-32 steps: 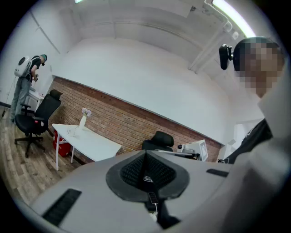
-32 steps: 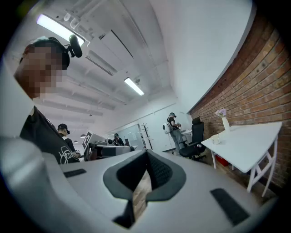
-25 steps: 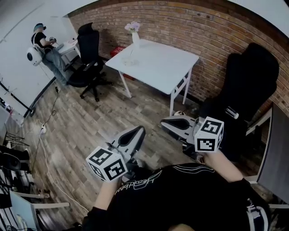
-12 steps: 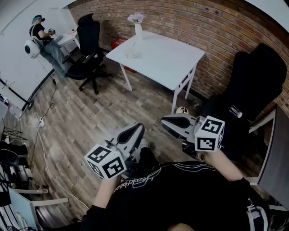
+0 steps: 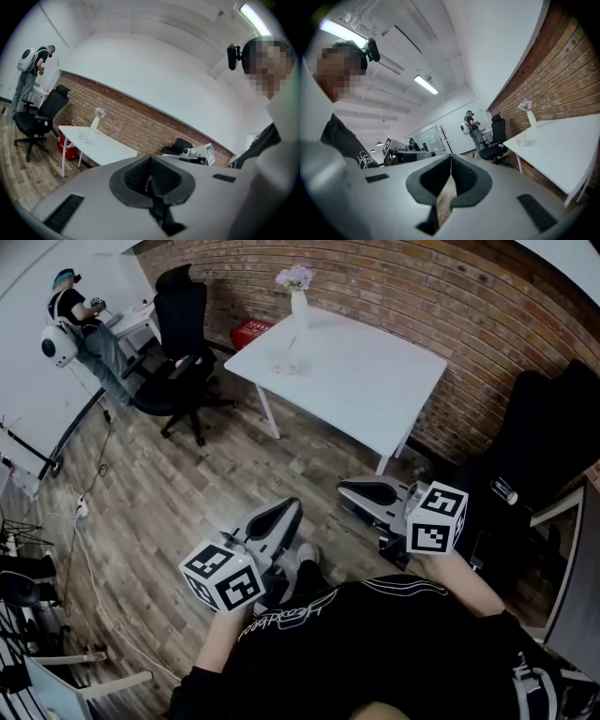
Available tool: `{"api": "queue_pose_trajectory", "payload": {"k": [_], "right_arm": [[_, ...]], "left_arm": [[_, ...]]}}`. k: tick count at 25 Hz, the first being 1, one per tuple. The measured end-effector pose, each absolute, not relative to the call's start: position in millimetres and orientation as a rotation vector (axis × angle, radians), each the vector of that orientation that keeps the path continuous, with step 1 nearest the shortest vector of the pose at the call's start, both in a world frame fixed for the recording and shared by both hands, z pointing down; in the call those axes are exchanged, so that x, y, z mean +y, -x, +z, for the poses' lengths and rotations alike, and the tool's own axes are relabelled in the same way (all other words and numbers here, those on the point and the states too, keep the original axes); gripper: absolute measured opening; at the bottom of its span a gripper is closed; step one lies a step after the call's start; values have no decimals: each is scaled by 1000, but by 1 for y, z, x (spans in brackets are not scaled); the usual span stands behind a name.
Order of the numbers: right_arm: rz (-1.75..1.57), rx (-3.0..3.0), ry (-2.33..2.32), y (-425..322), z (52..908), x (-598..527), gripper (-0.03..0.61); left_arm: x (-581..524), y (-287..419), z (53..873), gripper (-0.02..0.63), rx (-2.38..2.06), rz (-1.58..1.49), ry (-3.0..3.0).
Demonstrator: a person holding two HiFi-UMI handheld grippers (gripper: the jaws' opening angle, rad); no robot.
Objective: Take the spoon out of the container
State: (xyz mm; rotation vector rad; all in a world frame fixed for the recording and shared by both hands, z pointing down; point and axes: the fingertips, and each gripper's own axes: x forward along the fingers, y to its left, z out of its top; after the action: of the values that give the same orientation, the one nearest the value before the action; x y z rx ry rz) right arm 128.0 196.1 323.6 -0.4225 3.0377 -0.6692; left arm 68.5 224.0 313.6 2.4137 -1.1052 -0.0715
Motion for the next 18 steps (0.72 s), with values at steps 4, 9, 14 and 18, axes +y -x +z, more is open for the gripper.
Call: {"api": "queue_pose_trajectory", "payload": {"k": [4, 9, 14, 18], "right_arm": [[-702, 3035, 447, -81, 321, 133, -3], [-705, 3037, 502, -23, 315, 58, -3], [-627, 3043, 595, 13, 304, 6, -3], [-621, 3032, 681, 16, 306, -25, -3]], "left_arm": [[159, -21, 313, 5, -1078, -68, -2400], [81, 43, 310, 5, -1052, -81, -2398], [25, 89, 312, 5, -1013, -115, -2418], [-7, 94, 313, 5, -982, -117, -2439]]}}
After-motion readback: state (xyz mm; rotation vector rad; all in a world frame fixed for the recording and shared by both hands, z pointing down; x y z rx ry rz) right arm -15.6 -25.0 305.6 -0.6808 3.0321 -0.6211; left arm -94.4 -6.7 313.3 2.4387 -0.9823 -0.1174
